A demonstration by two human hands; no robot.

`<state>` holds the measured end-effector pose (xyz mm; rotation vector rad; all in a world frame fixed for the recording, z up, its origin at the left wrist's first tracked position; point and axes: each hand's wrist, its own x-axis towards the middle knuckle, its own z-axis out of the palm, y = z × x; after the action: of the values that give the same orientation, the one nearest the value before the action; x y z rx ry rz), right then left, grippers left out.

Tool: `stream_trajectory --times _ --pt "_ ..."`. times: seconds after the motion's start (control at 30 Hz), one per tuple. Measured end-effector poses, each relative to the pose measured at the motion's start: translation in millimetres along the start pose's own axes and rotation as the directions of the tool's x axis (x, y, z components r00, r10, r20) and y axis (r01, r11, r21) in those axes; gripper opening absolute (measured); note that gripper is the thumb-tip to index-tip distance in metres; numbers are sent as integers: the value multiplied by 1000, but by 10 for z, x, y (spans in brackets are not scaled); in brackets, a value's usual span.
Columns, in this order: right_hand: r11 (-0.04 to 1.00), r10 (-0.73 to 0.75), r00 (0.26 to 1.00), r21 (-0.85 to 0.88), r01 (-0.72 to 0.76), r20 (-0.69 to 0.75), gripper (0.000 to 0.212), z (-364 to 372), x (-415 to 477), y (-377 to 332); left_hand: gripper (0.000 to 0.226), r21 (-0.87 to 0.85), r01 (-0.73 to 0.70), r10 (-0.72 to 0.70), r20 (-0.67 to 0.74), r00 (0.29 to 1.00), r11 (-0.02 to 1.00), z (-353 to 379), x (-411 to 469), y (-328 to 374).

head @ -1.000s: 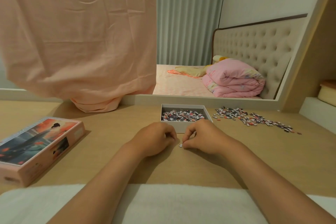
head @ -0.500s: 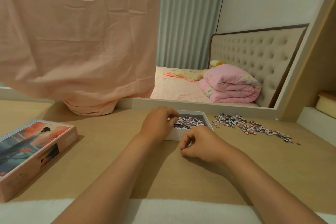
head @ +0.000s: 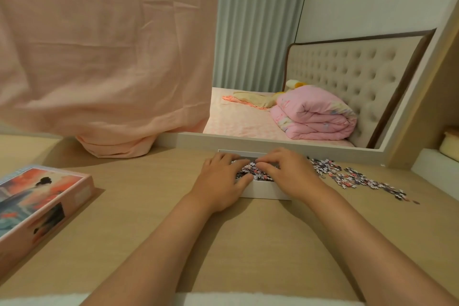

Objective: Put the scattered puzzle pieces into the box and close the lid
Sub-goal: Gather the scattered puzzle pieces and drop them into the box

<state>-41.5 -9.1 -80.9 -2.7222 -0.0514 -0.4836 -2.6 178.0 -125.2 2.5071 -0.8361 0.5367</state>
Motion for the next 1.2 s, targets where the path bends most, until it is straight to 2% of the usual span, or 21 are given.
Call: stream_trajectory --times 0.07,0.17,0.27,0.37,0.53,0.63,0.73,0.8,0.87,0.93,1.0,1.1,1.2 --pt "997 -31 999 -76 30 -22 25 15 -9 32 47 34 7 -8 21 1000 999 -6 -1 17" --pt "987 -63 995 -140 73 76 33 63 -35 90 49 62 44 -47 51 998 997 -25 4 39" --pt "995 -49 991 -78 59 122 36 59 -59 164 58 89 73 -77 46 996 993 -58 59 93" --pt "1000 -30 997 8 30 67 38 -74 -78 277 67 96 49 -53 41 998 994 -100 176 280" --pt "995 94 995 40 -95 27 43 -353 -181 800 59 -65 -47 49 28 998 997 -25 456 813" --pt "978 205 979 -42 -204 11 48 -486 -288 1288 56 -222 -100 115 55 992 970 174 586 1285" --pt "919 340 940 -207 -335 -14 53 -603 -422 1768 56 -331 -75 136 165 977 941 503 654 1710" --pt "851 452 892 -297 -434 -10 56 -648 -523 2027 63 -242 9 62 283 957 970 744 741 1815" --pt "798 540 841 -324 -508 12 62 -661 -604 2244 72 -39 105 -81 398 914 994 945 852 1790" --pt "769 596 802 -320 -554 44 69 -655 -635 2401 79 70 189 -201 438 876 979 1077 945 1737" --pt "768 614 785 -286 -573 76 77 -647 -603 2497 86 100 237 -256 445 858 966 1172 1021 1710" --pt "815 570 812 -206 -541 123 81 -615 -495 2527 91 127 248 -279 461 842 960 1290 1163 1686" --pt "921 389 910 -25 -390 146 65 -547 -369 2489 88 83 160 -180 448 876 984 1397 1293 1691"
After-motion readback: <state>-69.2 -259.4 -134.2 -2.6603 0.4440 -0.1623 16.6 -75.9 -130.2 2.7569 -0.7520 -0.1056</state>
